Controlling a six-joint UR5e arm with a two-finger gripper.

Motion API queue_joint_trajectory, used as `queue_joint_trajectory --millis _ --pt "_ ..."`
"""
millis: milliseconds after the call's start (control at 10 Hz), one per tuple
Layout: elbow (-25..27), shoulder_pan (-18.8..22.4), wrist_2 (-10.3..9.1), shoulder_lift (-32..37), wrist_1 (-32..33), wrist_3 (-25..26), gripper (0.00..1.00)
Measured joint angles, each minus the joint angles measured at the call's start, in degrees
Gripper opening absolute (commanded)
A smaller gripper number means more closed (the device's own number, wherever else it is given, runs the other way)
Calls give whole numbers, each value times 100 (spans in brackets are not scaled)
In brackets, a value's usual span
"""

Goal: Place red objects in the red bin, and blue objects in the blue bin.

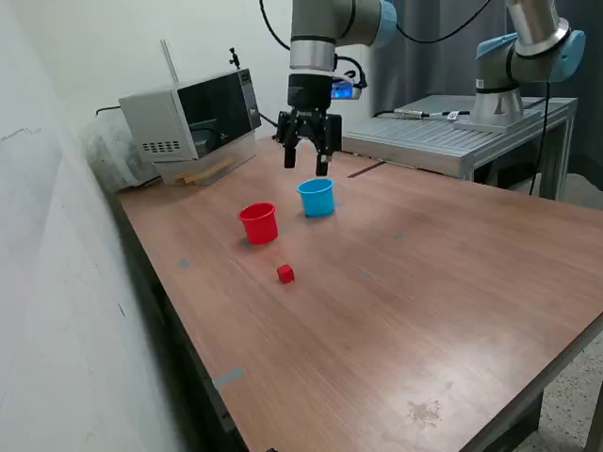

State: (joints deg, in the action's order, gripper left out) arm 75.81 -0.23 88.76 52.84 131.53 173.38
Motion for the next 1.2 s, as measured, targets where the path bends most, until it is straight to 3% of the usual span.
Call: queue_joint_trajectory --millis 800,1200 --pt "-1167 -36 182 -1681 282 500 100" --pt "-1346 -39 183 -2093 464 554 100"
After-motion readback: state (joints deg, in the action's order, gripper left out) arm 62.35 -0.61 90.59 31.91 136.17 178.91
